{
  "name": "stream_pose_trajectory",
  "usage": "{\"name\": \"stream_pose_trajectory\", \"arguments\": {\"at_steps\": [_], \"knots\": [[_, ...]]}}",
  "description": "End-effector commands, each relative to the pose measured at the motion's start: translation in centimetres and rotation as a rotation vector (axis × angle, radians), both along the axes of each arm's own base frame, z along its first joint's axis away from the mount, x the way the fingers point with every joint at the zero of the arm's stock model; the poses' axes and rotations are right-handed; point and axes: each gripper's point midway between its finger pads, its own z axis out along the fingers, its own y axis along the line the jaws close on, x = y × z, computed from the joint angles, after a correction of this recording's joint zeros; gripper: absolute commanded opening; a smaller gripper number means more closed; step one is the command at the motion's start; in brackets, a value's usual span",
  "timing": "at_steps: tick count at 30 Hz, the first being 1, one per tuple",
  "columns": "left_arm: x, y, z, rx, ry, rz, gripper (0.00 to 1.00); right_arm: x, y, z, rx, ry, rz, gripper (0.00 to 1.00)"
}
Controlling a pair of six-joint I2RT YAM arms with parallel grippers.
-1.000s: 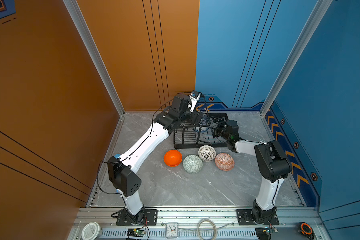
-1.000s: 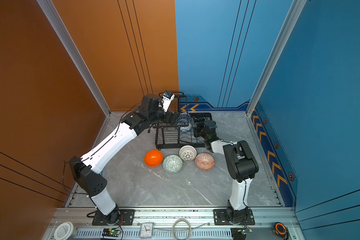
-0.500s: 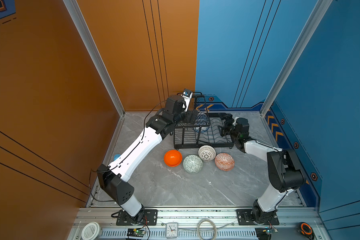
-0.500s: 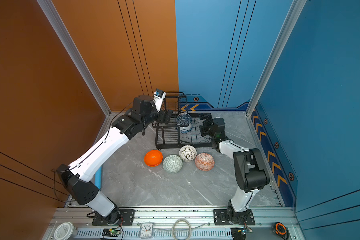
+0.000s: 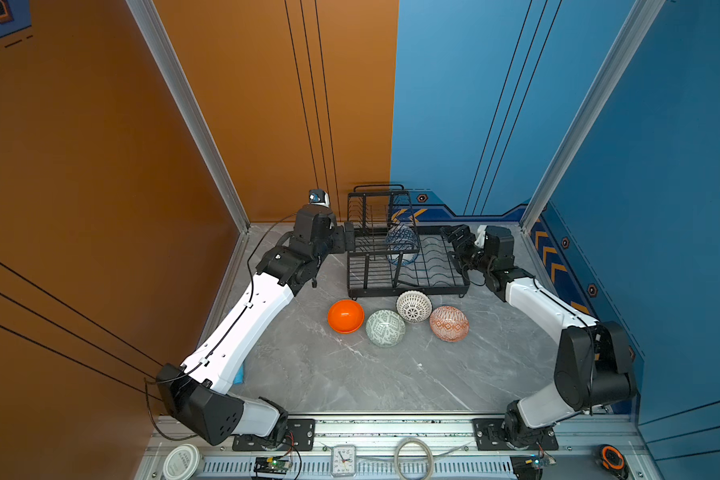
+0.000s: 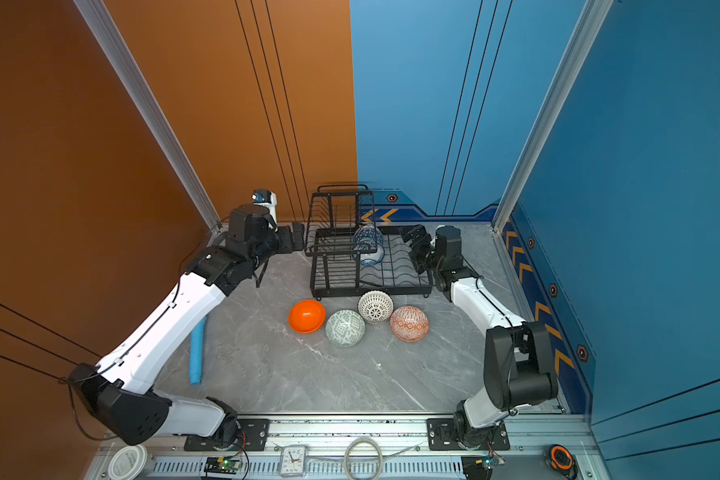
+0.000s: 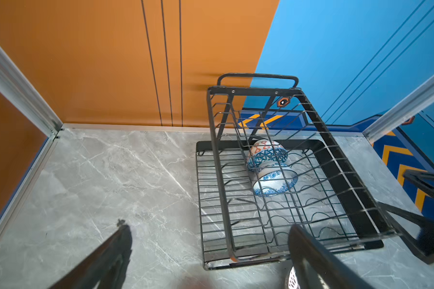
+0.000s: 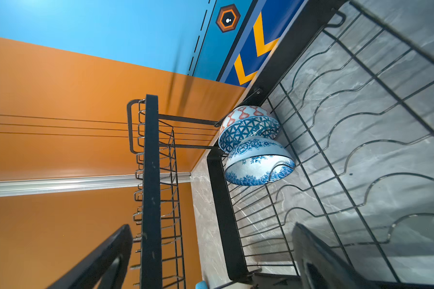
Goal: Load the bowls into the dish rack
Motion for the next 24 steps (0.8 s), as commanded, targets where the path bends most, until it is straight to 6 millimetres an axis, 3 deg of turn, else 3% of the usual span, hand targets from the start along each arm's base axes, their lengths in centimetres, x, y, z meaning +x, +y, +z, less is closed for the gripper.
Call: {"name": "stream_pose_trajectory", "arguments": {"at_steps": [1,5,11,19,24], "knots": [[-2.0,2.3,-2.5,-0.049,0.106,0.104,0.98,-1.8,-0.5,1.2,-0.124,0.001,0.05,1.0],[-3.9,4.3,-6.1,-0.125,0.236,0.19,0.98,-3.4,-0.6,1.5,-0.176,0.009,0.071,1.0],[-6.9,5.3,-11.6,-0.283,0.415,0.25,0.98,-6.3,0.7,2.5,-0.276,0.004,0.11,1.0],[-9.4,4.3,-18.5,-0.42,0.676,0.219,0.98,-8.8,4.1,5.1,-0.467,0.0,0.172,1.0],[-11.1,4.0,-21.7,-0.456,0.785,0.212,0.99,-9.7,6.1,6.9,-0.548,0.008,0.195,1.0]]}}
